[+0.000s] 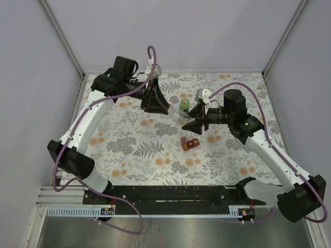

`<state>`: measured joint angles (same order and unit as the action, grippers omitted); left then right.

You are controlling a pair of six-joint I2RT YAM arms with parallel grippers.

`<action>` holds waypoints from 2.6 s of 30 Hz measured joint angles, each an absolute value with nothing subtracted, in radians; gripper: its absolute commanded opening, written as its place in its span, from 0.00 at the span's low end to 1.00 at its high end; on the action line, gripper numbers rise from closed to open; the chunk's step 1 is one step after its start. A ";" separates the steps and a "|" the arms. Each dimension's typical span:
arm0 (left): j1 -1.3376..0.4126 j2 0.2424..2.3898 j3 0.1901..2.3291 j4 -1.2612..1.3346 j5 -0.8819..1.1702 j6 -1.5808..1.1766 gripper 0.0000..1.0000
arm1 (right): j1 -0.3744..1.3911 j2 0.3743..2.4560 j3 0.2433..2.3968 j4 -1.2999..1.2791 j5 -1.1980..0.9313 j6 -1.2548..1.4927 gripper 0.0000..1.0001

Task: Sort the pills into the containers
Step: Screw the lid of the pill bottle onto the pill bottle.

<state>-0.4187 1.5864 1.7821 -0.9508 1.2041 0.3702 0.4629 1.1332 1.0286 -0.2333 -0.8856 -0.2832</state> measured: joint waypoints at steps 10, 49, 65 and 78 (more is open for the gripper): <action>-0.425 1.586 1.768 -0.951 1.200 0.382 0.00 | 0.465 1.133 1.029 -0.234 -0.885 -0.282 0.00; -0.507 1.561 1.801 -1.158 1.057 0.678 0.00 | 0.467 1.194 1.087 -0.370 -1.018 -0.262 0.00; -0.538 1.562 1.783 -1.232 1.065 0.804 0.03 | 0.469 1.235 1.102 -0.445 -1.120 -0.253 0.00; -0.598 1.371 1.562 -1.052 0.928 0.839 0.13 | 0.469 1.292 1.104 -0.452 -1.235 -0.177 0.00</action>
<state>-0.5976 1.3712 1.5620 -1.0515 0.9279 0.8387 0.4690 1.2919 1.1038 -0.4522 -1.2354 -0.1772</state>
